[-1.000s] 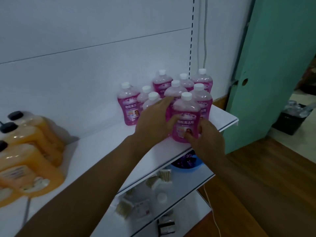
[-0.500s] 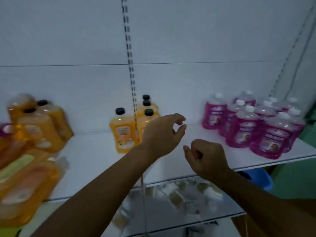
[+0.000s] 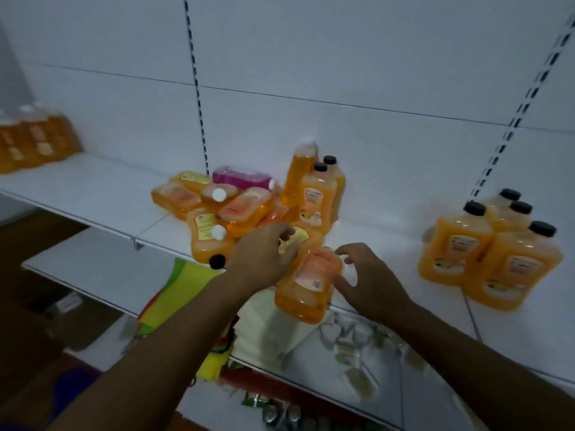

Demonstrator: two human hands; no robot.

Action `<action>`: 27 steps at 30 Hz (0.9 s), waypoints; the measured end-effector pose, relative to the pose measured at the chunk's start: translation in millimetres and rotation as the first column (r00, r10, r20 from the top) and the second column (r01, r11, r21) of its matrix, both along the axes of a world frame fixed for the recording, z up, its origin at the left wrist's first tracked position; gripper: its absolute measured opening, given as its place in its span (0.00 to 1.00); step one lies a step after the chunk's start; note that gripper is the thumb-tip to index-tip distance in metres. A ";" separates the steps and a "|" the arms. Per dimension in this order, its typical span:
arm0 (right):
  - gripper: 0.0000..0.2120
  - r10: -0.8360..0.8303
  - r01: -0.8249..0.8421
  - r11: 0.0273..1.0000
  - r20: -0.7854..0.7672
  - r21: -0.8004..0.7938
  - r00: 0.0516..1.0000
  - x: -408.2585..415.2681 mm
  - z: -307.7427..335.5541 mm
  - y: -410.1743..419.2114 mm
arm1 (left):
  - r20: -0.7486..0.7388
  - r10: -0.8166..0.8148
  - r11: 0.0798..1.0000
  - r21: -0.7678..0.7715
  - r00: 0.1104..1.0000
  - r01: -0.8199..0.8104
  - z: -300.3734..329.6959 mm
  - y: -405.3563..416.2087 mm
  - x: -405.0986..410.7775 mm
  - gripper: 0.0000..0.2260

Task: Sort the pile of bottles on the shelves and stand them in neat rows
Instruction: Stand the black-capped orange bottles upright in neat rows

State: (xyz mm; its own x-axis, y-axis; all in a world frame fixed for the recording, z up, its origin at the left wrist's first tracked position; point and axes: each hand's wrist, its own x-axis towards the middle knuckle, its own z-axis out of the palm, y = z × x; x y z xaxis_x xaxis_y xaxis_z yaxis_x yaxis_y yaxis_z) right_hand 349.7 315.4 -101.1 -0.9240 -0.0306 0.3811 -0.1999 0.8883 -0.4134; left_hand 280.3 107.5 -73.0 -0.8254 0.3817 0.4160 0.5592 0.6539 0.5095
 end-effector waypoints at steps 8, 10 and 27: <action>0.31 -0.194 0.312 0.915 0.398 -0.255 0.896 -46.5 -8.8 -12.2 | 0.230 0.020 0.995 -0.103 0.973 0.003 -30.4 -26.0 -2.8 0.20; 0.26 -0.130 0.296 0.906 0.466 -0.302 0.875 -49.3 -10.0 -8.8 | 0.305 0.013 0.991 -0.131 0.952 0.028 -30.0 -16.6 2.2 0.24; 0.16 0.107 0.184 0.694 0.352 -0.697 0.930 -39.9 -11.8 -3.9 | 0.683 -0.043 0.968 0.209 0.729 -0.138 -28.5 20.2 50.5 0.19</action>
State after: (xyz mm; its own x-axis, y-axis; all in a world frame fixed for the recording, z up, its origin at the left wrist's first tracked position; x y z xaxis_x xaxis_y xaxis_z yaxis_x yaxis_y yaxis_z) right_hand 309.8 311.4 -112.9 -0.9863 0.1512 -0.0655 0.1089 0.3002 -0.9476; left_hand 330.8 127.6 -101.5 -0.9334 0.3025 -0.1929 -0.0244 0.4830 0.8753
